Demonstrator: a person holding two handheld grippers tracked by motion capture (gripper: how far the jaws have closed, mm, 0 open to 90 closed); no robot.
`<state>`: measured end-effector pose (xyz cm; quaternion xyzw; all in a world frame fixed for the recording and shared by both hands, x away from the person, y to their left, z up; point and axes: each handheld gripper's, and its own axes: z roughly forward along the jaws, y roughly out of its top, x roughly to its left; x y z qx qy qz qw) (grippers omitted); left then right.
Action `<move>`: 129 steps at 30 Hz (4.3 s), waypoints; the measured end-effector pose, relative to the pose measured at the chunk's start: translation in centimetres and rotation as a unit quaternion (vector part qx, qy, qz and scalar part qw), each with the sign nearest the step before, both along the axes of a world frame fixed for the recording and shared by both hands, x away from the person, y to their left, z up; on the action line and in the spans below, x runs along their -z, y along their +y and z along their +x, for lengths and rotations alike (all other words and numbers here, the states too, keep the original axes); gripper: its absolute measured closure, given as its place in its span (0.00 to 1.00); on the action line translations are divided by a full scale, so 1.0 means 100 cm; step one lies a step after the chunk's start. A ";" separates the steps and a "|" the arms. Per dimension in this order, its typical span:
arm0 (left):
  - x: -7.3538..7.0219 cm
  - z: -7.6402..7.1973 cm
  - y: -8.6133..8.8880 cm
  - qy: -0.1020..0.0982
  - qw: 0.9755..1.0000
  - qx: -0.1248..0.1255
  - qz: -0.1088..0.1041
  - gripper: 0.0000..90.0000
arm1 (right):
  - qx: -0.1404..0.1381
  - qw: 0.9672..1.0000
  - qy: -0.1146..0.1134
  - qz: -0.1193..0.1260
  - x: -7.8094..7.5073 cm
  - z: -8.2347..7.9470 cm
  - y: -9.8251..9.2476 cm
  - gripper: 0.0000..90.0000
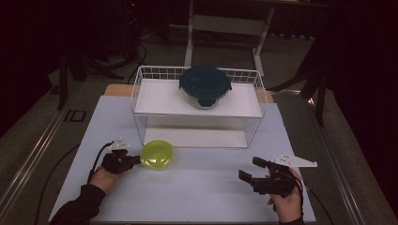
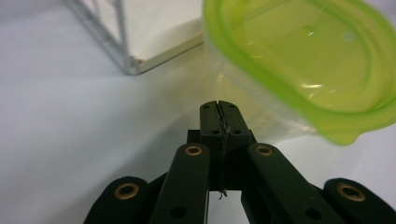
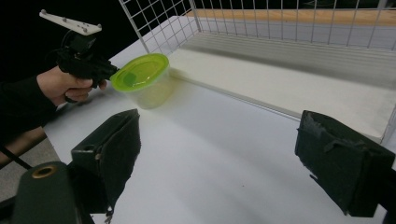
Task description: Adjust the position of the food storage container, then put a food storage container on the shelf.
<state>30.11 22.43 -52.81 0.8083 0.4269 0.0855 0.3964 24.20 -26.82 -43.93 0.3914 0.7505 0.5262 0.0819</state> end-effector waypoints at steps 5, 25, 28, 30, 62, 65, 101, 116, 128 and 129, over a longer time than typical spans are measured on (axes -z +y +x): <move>0.001 0.003 -0.009 0.001 1.000 0.008 0.001 0.99 | 0.001 1.000 0.001 0.001 0.001 0.000 0.000 0.15; -0.002 0.015 -0.060 0.003 0.999 0.050 0.002 0.99 | -0.002 1.000 0.003 0.000 0.002 0.000 0.002 0.15; -0.002 0.017 -0.069 0.005 0.998 0.058 0.000 0.99 | -0.002 1.000 0.003 0.001 0.001 0.000 0.002 0.15; -0.002 0.019 -0.075 0.003 0.998 0.062 -0.001 0.99 | -0.002 1.000 0.003 0.002 0.001 0.000 0.002 0.15; 0.000 0.034 -0.118 0.011 0.996 0.088 -0.008 0.99 | -0.004 1.000 0.002 0.001 0.003 0.000 0.002 0.15; 0.000 0.032 -0.113 0.011 0.996 0.088 -0.012 0.99 | -0.004 1.000 0.002 0.000 0.003 0.000 0.002 0.15; -0.074 -0.024 -0.070 0.000 0.989 0.091 -0.115 0.02 | -0.017 0.999 -0.036 -0.022 -0.004 0.001 0.013 0.16; -0.075 -0.008 -0.089 0.010 0.989 0.059 -0.135 0.03 | -0.028 0.998 0.035 -0.038 0.010 0.039 0.043 0.12; -0.050 0.016 -0.098 0.089 0.982 -0.001 -0.166 0.16 | -0.009 0.988 0.155 0.007 0.031 0.077 0.060 0.24; -0.047 0.018 -0.098 0.098 0.980 -0.012 -0.171 0.16 | -0.001 0.987 0.163 0.010 0.032 0.080 0.061 0.25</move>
